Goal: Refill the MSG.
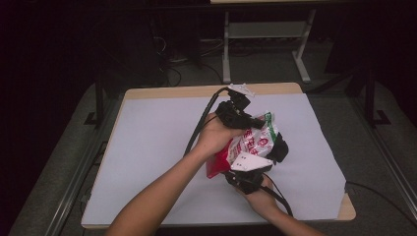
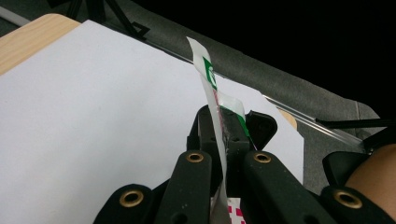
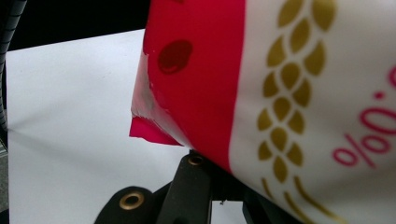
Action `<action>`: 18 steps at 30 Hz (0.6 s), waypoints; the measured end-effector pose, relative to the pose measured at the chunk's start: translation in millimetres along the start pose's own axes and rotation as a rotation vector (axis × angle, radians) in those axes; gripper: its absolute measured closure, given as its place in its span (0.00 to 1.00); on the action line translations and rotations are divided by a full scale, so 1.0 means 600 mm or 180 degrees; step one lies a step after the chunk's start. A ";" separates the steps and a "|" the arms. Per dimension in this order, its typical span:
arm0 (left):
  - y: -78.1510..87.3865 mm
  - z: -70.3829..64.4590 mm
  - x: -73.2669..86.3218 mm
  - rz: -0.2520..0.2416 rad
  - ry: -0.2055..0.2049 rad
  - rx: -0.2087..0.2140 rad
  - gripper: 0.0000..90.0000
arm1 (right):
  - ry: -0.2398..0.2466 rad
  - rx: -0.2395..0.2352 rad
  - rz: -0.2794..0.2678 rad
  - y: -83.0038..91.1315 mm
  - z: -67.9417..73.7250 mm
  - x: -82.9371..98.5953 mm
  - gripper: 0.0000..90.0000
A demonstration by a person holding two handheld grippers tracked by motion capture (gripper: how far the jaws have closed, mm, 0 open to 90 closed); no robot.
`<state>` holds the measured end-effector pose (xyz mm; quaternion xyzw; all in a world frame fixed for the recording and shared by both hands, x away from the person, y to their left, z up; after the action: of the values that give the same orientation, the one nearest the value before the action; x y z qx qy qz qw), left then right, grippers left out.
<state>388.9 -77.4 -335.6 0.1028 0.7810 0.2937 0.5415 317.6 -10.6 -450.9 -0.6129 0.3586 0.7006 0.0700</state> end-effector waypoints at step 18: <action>-0.004 0.000 -0.005 0.0007 0.0029 -0.0025 1.00 | -0.0048 -0.0014 -0.0050 0.000 -0.001 -0.003 1.00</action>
<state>390.5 -80.9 -334.4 0.1002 0.7822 0.2979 0.5379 318.4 -10.4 -448.9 -0.6106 0.3517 0.7054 0.0768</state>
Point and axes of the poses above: each handheld gripper's, and its own axes: y roughly backward along the jaws, x roughly out of its underside, z roughly to its left, the point moved 10 cm from there along -y, roughly forward along the jaws
